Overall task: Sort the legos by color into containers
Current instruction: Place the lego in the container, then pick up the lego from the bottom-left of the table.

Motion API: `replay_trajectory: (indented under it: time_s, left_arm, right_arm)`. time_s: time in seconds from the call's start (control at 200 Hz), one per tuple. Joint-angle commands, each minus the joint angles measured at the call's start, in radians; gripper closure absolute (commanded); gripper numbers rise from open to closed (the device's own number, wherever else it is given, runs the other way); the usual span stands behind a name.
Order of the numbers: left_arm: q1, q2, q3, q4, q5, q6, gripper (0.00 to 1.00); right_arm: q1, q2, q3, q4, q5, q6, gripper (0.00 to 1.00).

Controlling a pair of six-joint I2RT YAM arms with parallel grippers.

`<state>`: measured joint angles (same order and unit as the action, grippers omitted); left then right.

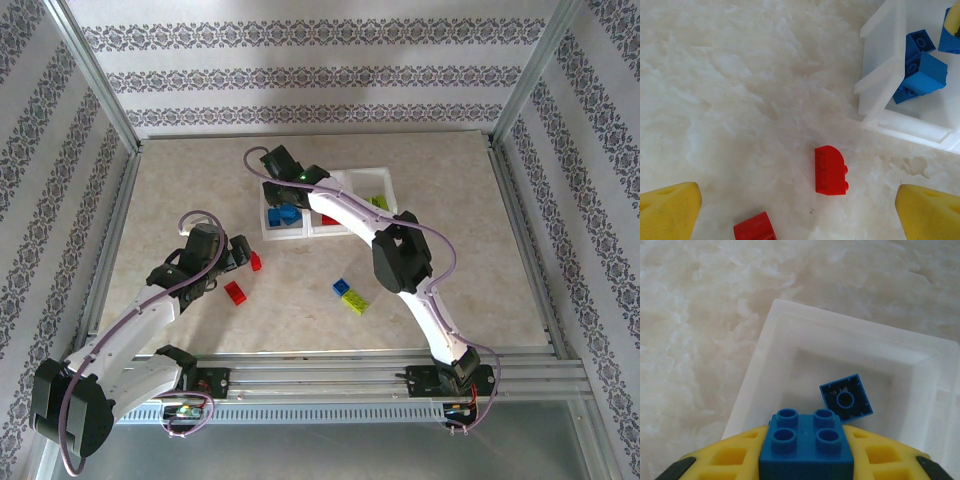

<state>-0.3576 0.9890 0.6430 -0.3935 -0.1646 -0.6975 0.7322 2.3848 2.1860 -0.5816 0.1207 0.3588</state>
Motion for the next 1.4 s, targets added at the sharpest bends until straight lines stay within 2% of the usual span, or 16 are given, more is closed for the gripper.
replay_trajectory:
  time_s: [0.0,0.37,0.855,1.074,1.394]
  left_arm:
    - [0.014,-0.01,-0.014,-0.021,0.002,-0.009,0.0]
    - [0.014,-0.016,-0.02,-0.033,0.02,-0.014,0.0]
    - [0.014,-0.04,-0.011,-0.096,0.071,-0.002,0.0]
    - [0.013,-0.063,-0.025,-0.153,0.094,-0.005,0.0]
    - [-0.014,-0.026,-0.081,-0.112,0.157,-0.045,0.04]
  right_arm:
    - [-0.01,0.039,0.061,0.002,-0.033,-0.009,0.7]
    - [-0.02,0.085,0.123,-0.035,-0.049,-0.004,0.54]
    - [-0.011,-0.044,0.041,-0.033,-0.02,-0.03,0.5]
    - [0.003,-0.166,-0.108,0.002,0.016,-0.025,0.46]
    - [0.004,-0.417,-0.481,0.09,0.074,0.04,0.35]
